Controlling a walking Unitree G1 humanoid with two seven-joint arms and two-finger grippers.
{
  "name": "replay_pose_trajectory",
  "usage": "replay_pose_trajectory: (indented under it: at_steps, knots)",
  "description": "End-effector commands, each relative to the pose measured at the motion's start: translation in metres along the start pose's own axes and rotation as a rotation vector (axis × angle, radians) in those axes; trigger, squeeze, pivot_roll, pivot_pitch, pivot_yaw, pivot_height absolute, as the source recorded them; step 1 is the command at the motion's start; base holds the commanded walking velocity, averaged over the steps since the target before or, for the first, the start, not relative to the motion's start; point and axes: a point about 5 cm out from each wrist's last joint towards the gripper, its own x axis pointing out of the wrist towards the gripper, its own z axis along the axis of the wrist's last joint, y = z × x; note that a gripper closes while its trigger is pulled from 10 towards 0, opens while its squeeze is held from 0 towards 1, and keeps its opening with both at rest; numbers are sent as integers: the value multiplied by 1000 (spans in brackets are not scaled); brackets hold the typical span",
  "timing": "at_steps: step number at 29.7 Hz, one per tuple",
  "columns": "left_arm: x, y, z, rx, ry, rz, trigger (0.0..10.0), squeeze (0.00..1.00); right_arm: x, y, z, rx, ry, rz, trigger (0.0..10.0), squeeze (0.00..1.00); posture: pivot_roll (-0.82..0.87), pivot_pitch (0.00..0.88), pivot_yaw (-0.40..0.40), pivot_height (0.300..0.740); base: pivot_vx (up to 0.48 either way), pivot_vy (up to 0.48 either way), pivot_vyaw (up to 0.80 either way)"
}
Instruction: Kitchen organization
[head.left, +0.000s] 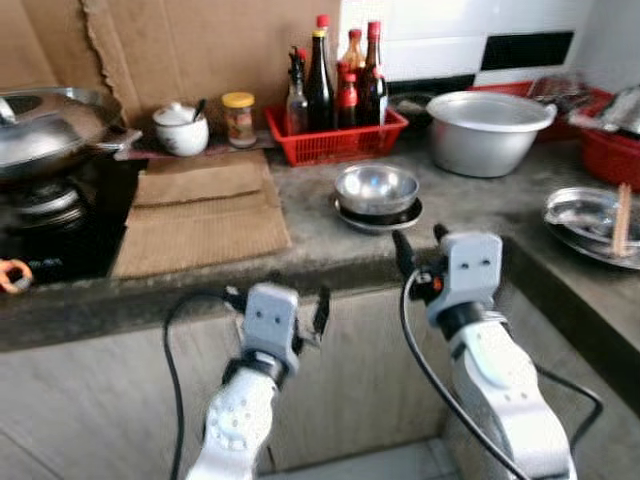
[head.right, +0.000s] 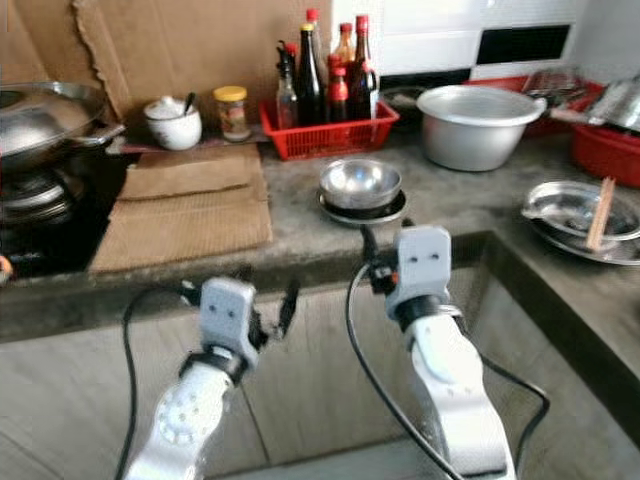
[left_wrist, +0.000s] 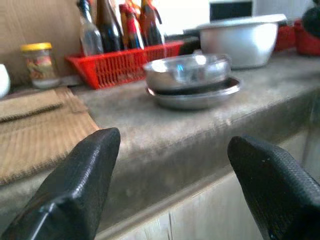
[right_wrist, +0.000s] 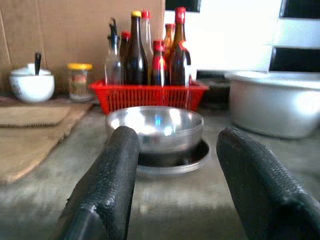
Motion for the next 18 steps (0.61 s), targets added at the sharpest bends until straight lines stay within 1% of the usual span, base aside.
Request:
replay_pose_trajectory:
  at_steps: [1, 2, 3, 5, 8, 9, 10, 15, 16, 18]
  knots:
    - [0, 6, 2, 20, -4, 18, 10000, 0, 6, 7, 4, 25, -14, 33, 10000, 0, 47, 17, -28, 740, 266, 0, 0]
    - [0, 6, 2, 20, -4, 18, 10000, 0, 6, 7, 4, 25, -14, 33, 10000, 0, 47, 17, -28, 740, 266, 0, 0]
    - [1, 7, 1, 20, -4, 18, 10000, 0, 12, 7, 7, 22, -18, 58, 10000, 0, 47, 17, -28, 740, 266, 0, 0]
    - [1, 7, 2, 20, -5, 18, 10000, 0, 15, 7, 7, 18, -16, 64, 10000, 0, 47, 17, -28, 740, 266, 0, 0]
    - [1, 7, 2, 20, -7, 17, 10000, 0, 24, 6, 6, -11, 5, 73, 10000, 0, 48, 21, -30, 740, 266, 0, 0]
    - [1, 7, 2, 20, -7, 17, 10000, 0, 24, 6, 6, -11, 5, 73, 10000, 0, 48, 21, -30, 740, 266, 0, 0]
    - [2, 7, 2, 20, -9, 17, 10000, 0, 29, 5, 6, -33, 16, 72, 10000, 0, 49, 22, -32, 740, 270, 0, 0]
    - [1, 7, 3, 18, -11, 19, 10000, 0, 38, 3, 10, -17, 23, 66, 10000, 0, 51, 24, -37, 740, 269, 0, 0]
    - [1, 7, 3, 17, -10, 19, 10000, 0, 40, 2, 10, -10, 25, 60, 10000, 224, 51, 25, -36, 740, 266, 0, 0]
    - [1, 7, 2, 15, -9, 18, 10000, 0, 43, 1, 11, -3, 27, 54, 10000, 224, 49, 27, -35, 740, 266, 0, 0]
